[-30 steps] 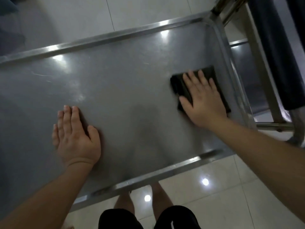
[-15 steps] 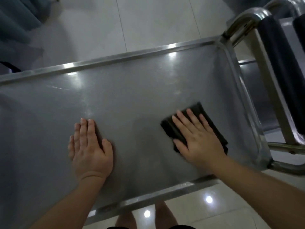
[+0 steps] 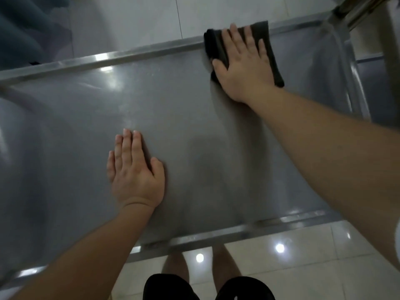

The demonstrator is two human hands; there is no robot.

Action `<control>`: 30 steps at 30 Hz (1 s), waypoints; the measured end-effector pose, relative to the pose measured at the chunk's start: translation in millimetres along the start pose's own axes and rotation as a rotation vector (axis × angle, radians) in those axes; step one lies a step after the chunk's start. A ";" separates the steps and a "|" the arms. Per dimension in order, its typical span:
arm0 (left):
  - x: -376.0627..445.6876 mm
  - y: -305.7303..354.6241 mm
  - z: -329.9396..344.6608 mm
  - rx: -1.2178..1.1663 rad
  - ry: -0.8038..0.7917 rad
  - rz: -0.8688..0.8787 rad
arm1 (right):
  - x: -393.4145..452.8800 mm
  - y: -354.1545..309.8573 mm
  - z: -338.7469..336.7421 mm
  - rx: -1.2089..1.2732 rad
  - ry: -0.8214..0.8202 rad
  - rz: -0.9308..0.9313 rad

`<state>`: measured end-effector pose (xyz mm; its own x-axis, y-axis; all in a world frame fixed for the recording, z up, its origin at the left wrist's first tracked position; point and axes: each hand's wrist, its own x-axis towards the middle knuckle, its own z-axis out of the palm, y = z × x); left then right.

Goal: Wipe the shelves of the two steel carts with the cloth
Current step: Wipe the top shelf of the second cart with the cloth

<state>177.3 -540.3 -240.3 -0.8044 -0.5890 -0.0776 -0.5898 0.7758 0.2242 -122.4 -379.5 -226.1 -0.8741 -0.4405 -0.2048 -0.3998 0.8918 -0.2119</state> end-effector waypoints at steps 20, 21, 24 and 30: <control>-0.5 -1.8 1.7 -0.021 0.007 -0.003 | -203.2 -43.3 61.4 -0.031 0.069 -0.243; -0.4 -2.1 2.3 -0.022 0.007 -0.001 | -171.8 -52.6 58.6 -0.025 0.079 -0.240; -0.5 -3.3 3.2 -0.015 0.013 -0.001 | -73.4 -80.1 47.0 0.017 0.002 -0.222; 1.1 0.3 3.1 -0.020 0.023 -0.013 | 34.9 -113.9 32.2 0.016 -0.018 -0.132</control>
<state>176.1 -540.1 -243.4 -0.7948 -0.6040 -0.0582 -0.5981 0.7636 0.2431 -98.5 -499.7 -240.0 -0.8091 -0.5558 -0.1911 -0.5063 0.8242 -0.2536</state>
